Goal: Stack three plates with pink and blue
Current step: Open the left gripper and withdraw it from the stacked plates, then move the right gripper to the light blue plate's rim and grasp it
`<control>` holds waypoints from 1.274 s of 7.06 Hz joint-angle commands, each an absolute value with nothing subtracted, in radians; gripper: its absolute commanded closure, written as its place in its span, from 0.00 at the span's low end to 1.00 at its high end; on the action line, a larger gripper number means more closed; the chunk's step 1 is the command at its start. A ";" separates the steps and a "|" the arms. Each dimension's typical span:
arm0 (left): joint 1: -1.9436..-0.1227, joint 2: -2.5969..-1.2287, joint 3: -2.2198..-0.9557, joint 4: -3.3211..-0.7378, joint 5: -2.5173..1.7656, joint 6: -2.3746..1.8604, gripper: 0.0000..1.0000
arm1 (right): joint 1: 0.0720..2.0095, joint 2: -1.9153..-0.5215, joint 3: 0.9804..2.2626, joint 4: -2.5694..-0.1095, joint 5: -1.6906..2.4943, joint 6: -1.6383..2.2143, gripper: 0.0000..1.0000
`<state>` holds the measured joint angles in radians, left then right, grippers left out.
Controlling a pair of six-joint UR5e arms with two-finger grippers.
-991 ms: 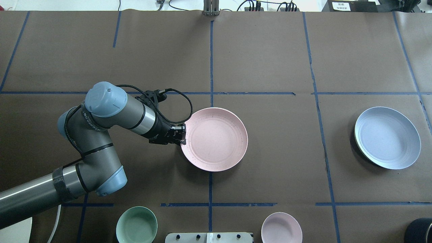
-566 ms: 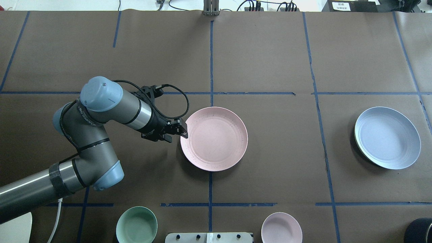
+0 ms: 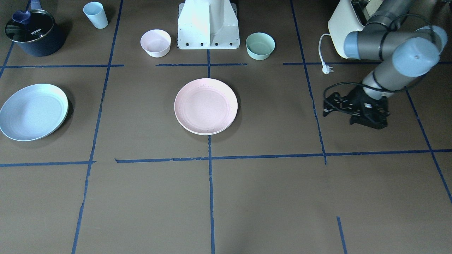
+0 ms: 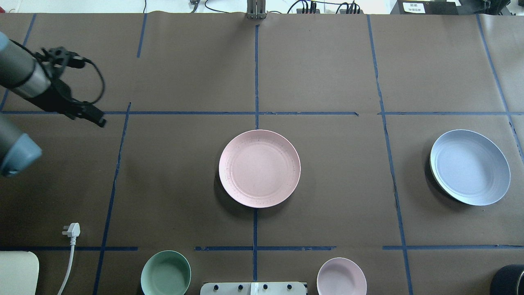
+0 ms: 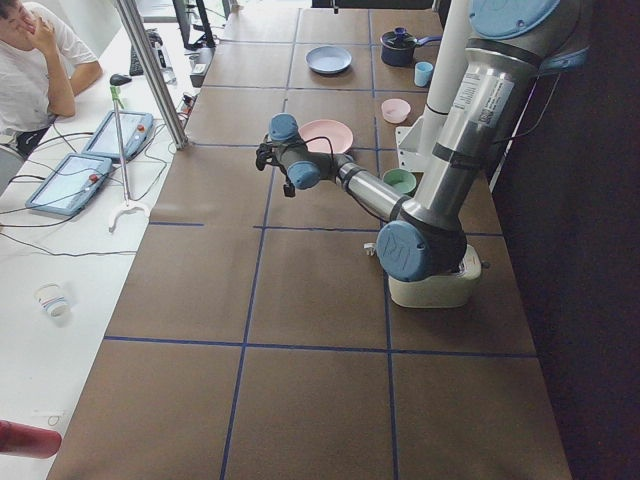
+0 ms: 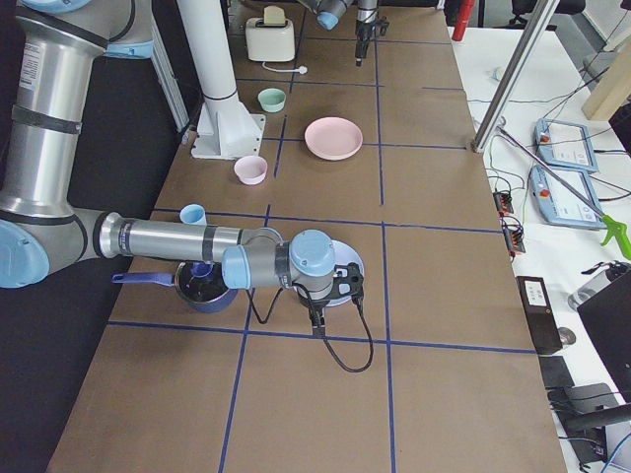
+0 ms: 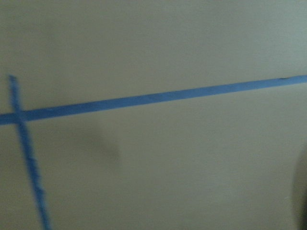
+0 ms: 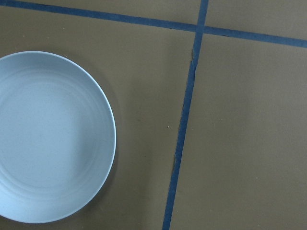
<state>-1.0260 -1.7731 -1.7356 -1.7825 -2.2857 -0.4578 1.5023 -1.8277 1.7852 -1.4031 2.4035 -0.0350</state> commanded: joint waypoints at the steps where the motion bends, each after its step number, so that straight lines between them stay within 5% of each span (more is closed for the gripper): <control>1: -1.242 -1.601 -1.847 -1.509 -2.296 -0.005 0.00 | 1.499 -1.801 1.796 -1.404 2.405 0.070 0.00; 6: -1.653 -1.301 -1.838 -1.431 -2.437 0.304 0.00 | 1.366 -1.752 1.819 -1.341 2.399 0.302 0.01; 9: -1.654 -1.305 -1.832 -1.434 -2.451 0.302 0.00 | 1.180 -1.752 1.525 -0.689 2.291 0.741 0.02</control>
<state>-1.6519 -1.3072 -1.8302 -1.4330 -2.4470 0.3020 1.2503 -1.7579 1.6710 -0.9479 2.3394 0.5939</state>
